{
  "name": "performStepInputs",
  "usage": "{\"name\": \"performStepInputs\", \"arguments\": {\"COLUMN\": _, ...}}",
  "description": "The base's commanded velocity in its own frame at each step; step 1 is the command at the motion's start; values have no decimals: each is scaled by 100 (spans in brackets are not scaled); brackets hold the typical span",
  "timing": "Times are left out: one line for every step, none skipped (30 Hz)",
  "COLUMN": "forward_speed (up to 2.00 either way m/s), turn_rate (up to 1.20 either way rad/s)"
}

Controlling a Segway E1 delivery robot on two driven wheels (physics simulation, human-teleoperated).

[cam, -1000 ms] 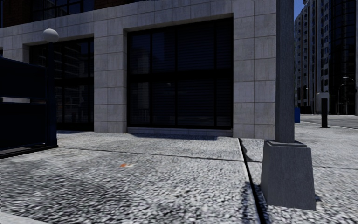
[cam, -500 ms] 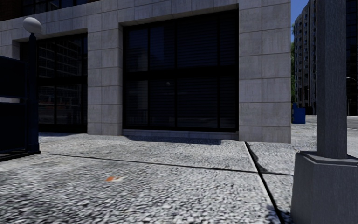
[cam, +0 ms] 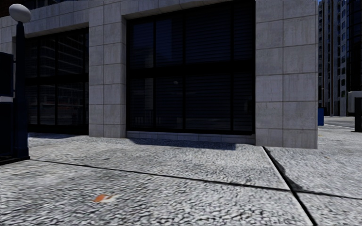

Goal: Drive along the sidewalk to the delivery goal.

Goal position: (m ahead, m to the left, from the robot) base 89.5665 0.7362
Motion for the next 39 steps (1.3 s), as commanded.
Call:
{"name": "performStepInputs", "arguments": {"forward_speed": 95, "turn_rate": -10}}
{"name": "performStepInputs", "arguments": {"forward_speed": 95, "turn_rate": -19}}
{"name": "performStepInputs", "arguments": {"forward_speed": 95, "turn_rate": -19}}
{"name": "performStepInputs", "arguments": {"forward_speed": 94, "turn_rate": -20}}
{"name": "performStepInputs", "arguments": {"forward_speed": 94, "turn_rate": -20}}
{"name": "performStepInputs", "arguments": {"forward_speed": 94, "turn_rate": -20}}
{"name": "performStepInputs", "arguments": {"forward_speed": 94, "turn_rate": -20}}
{"name": "performStepInputs", "arguments": {"forward_speed": 96, "turn_rate": -11}}
{"name": "performStepInputs", "arguments": {"forward_speed": 97, "turn_rate": 0}}
{"name": "performStepInputs", "arguments": {"forward_speed": 98, "turn_rate": 0}}
{"name": "performStepInputs", "arguments": {"forward_speed": 98, "turn_rate": 0}}
{"name": "performStepInputs", "arguments": {"forward_speed": 109, "turn_rate": 0}}
{"name": "performStepInputs", "arguments": {"forward_speed": 123, "turn_rate": 0}}
{"name": "performStepInputs", "arguments": {"forward_speed": 123, "turn_rate": 0}}
{"name": "performStepInputs", "arguments": {"forward_speed": 125, "turn_rate": -10}}
{"name": "performStepInputs", "arguments": {"forward_speed": 125, "turn_rate": -30}}
{"name": "performStepInputs", "arguments": {"forward_speed": 123, "turn_rate": -42}}
{"name": "performStepInputs", "arguments": {"forward_speed": 123, "turn_rate": -42}}
{"name": "performStepInputs", "arguments": {"forward_speed": 122, "turn_rate": -46}}
{"name": "performStepInputs", "arguments": {"forward_speed": 122, "turn_rate": -46}}
{"name": "performStepInputs", "arguments": {"forward_speed": 121, "turn_rate": -47}}
{"name": "performStepInputs", "arguments": {"forward_speed": 121, "turn_rate": -47}}
{"name": "performStepInputs", "arguments": {"forward_speed": 120, "turn_rate": -47}}
{"name": "performStepInputs", "arguments": {"forward_speed": 118, "turn_rate": -51}}
{"name": "performStepInputs", "arguments": {"forward_speed": 117, "turn_rate": -53}}
{"name": "performStepInputs", "arguments": {"forward_speed": 117, "turn_rate": -53}}
{"name": "performStepInputs", "arguments": {"forward_speed": 117, "turn_rate": -53}}
{"name": "performStepInputs", "arguments": {"forward_speed": 117, "turn_rate": -53}}
{"name": "performStepInputs", "arguments": {"forward_speed": 117, "turn_rate": -53}}
{"name": "performStepInputs", "arguments": {"forward_speed": 117, "turn_rate": -53}}
{"name": "performStepInputs", "arguments": {"forward_speed": 116, "turn_rate": -53}}
{"name": "performStepInputs", "arguments": {"forward_speed": 116, "turn_rate": -53}}
{"name": "performStepInputs", "arguments": {"forward_speed": 116, "turn_rate": -53}}
{"name": "performStepInputs", "arguments": {"forward_speed": 116, "turn_rate": -53}}
{"name": "performStepInputs", "arguments": {"forward_speed": 116, "turn_rate": -53}}
{"name": "performStepInputs", "arguments": {"forward_speed": 116, "turn_rate": -53}}
{"name": "performStepInputs", "arguments": {"forward_speed": 116, "turn_rate": -53}}
{"name": "performStepInputs", "arguments": {"forward_speed": 116, "turn_rate": -53}}
{"name": "performStepInputs", "arguments": {"forward_speed": 116, "turn_rate": -53}}
